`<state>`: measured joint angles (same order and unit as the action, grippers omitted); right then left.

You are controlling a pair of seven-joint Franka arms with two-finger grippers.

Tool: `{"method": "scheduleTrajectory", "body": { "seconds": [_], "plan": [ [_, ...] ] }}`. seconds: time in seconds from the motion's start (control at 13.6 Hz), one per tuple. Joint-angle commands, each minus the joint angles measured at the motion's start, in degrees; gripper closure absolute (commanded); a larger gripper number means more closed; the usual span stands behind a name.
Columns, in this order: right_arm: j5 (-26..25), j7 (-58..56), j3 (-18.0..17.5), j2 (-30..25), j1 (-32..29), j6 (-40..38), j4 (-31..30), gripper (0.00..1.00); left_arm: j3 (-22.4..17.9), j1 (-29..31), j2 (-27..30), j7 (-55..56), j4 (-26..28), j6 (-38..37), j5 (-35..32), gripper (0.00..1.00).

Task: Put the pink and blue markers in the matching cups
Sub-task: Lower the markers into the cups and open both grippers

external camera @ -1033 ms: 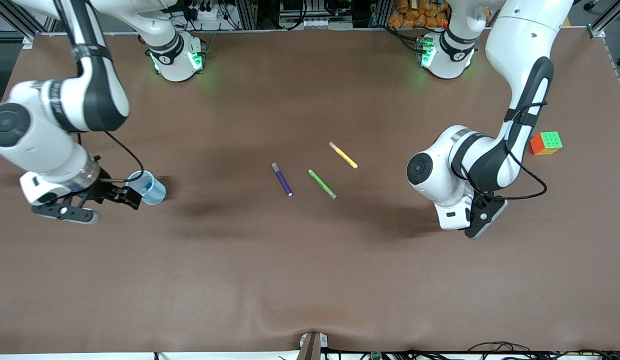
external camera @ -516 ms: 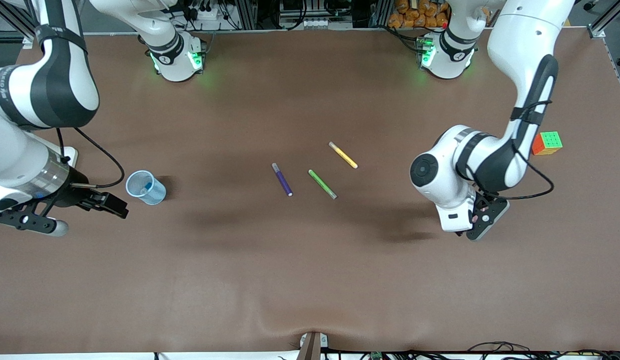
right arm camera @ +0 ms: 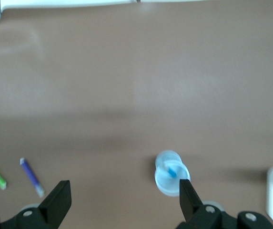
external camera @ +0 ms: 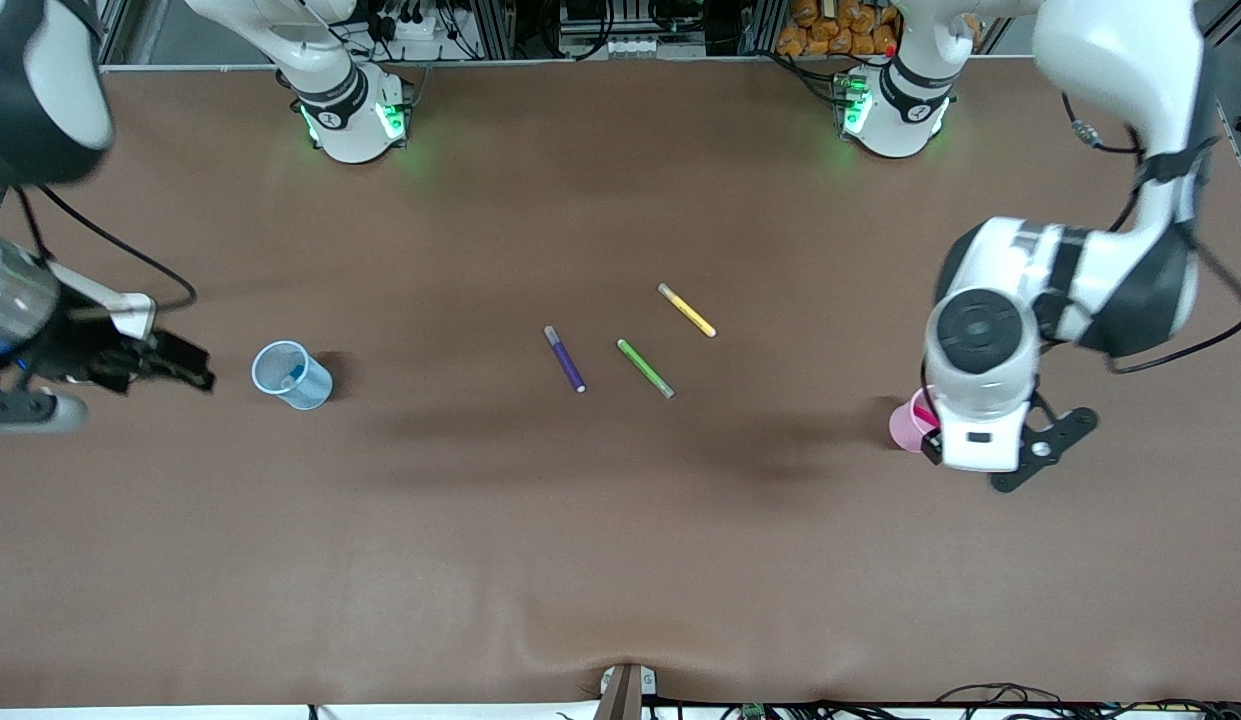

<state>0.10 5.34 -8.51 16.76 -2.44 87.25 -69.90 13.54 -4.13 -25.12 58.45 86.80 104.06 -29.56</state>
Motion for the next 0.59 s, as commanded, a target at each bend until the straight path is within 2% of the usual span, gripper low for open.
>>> {"method": "scheduleTrajectory", "body": {
  "seconds": [0.0, 0.07, 0.22, 0.37, 0.52],
  "plan": [
    [-0.1, -3.3, 0.7, -2.2, -0.2, -10.1, 4.1, 0.00, 0.3, 2.5, 4.4, -8.2, 0.2, -1.8, 7.6, 0.00],
    [0.9, -7.5, 3.2, -3.9, 0.7, -12.8, 3.4, 0.00, 0.3, 2.8, 5.5, -10.1, -0.1, -2.6, 10.3, 0.00],
    [2.4, -13.2, 8.3, -7.2, 2.6, -13.3, -0.1, 0.00, 0.2, 2.8, 6.8, -12.9, -1.4, -4.5, 13.0, 0.00],
    [3.3, -14.7, 10.3, -12.2, 3.6, -12.1, -6.1, 0.00, 0.2, 2.9, 7.8, -15.5, -3.6, -7.0, 15.8, 0.00],
    [3.2, -15.0, 11.0, -19.5, 4.5, -5.9, -17.4, 0.00, 0.0, 3.9, 9.1, -21.0, -5.2, -9.9, 18.1, 0.00]
  ]
}}
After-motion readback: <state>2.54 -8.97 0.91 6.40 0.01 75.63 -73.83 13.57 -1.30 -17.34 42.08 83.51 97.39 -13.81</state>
